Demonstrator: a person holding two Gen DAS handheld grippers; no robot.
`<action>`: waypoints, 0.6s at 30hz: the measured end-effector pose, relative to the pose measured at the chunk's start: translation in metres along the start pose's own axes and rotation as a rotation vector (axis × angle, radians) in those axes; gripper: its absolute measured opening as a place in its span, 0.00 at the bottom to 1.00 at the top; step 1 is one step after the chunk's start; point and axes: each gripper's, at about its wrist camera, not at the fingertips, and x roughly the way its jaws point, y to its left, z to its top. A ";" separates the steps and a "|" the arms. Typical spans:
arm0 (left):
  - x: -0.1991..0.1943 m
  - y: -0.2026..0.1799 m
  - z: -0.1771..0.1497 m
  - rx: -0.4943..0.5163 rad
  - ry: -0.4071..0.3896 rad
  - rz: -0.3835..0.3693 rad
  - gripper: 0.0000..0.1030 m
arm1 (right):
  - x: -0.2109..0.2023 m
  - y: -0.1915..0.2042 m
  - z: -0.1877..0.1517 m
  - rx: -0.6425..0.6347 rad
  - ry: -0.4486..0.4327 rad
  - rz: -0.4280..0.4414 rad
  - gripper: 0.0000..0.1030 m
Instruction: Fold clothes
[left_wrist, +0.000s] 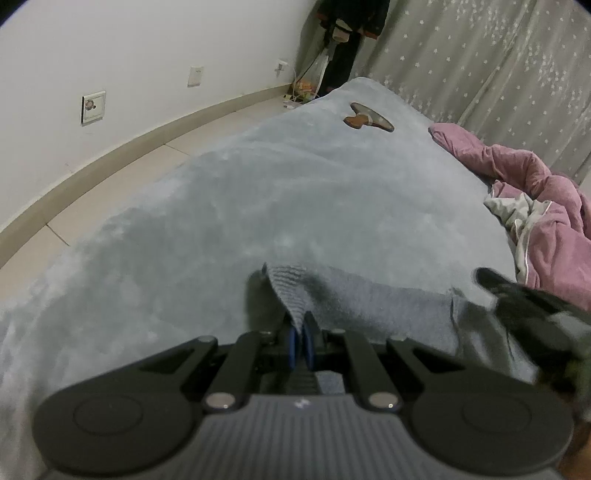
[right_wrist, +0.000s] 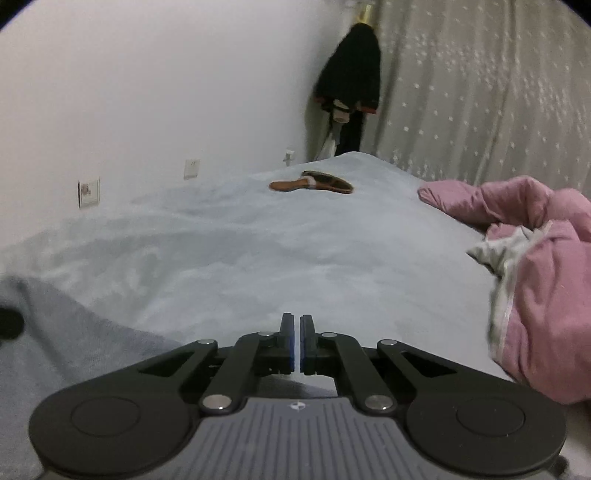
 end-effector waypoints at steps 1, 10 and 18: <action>0.000 0.000 0.001 -0.003 0.001 0.002 0.05 | -0.008 -0.008 0.000 0.016 0.001 0.010 0.03; -0.011 0.008 0.012 -0.054 -0.013 0.047 0.16 | -0.092 -0.122 -0.035 0.128 0.089 -0.047 0.18; -0.035 0.010 0.017 -0.080 -0.032 0.051 0.19 | -0.188 -0.222 -0.114 0.284 0.207 -0.170 0.19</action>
